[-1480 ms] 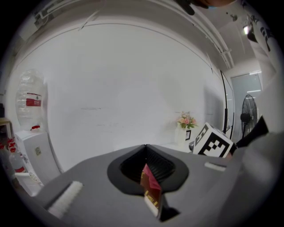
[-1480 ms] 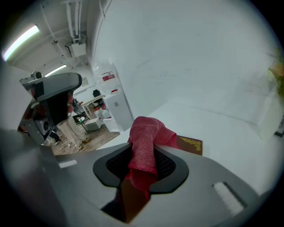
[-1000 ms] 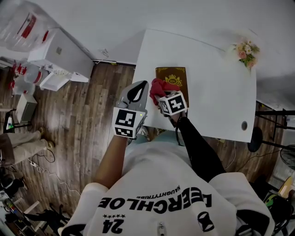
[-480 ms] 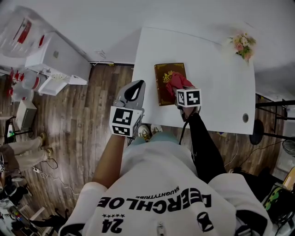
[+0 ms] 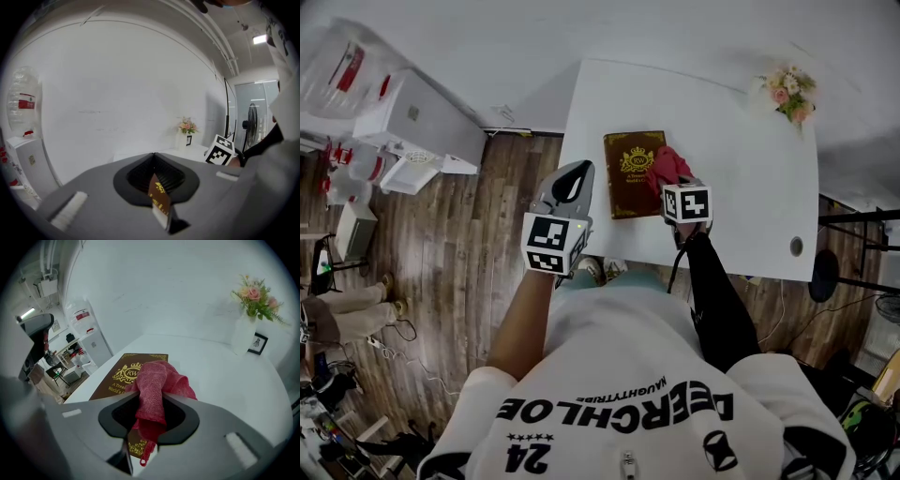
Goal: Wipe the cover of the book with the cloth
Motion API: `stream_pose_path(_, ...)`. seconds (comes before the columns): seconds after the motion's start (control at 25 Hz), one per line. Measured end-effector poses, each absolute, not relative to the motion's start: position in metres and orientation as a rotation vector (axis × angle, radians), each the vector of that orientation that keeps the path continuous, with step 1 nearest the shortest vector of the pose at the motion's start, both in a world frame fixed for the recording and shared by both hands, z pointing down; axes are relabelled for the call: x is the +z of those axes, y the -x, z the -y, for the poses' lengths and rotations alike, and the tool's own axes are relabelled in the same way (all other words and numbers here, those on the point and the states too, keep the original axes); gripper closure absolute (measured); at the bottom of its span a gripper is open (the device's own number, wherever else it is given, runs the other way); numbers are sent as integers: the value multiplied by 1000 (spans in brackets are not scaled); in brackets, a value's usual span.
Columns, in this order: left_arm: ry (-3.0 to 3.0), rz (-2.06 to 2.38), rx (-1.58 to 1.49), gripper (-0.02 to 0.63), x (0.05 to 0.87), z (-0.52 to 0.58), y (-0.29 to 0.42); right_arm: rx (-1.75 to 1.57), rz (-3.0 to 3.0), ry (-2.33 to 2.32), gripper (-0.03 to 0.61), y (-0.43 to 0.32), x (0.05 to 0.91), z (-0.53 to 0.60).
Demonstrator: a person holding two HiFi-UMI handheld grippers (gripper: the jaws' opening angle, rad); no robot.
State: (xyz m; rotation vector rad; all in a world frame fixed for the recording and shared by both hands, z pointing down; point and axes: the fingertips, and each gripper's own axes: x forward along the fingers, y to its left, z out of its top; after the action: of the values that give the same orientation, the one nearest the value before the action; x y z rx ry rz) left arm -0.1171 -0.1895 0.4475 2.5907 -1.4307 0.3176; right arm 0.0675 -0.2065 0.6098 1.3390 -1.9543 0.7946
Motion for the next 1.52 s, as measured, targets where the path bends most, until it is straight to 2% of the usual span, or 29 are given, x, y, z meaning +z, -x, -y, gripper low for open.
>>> stream_pose_path(0.12,-2594,1450,324,557,446,190,112,704,2032,-1325,477,-56,593,210)
stream_pose_path(0.36,-2604,1465,342,557,439,183,110,661,2232,-1124,477,14,568,194)
stream_pose_path(0.68,-2573,1469,375,557,447,175,117,658,2206,-816,477,79,595,152)
stream_pose_path(0.96,-2567,1455,369,557,453,172,111,656,2166,-835,478,65,607,144)
stream_pose_path(1.52,-2586,1409,340,557,451,172,92,762,2030,-1176,479,-47,606,160)
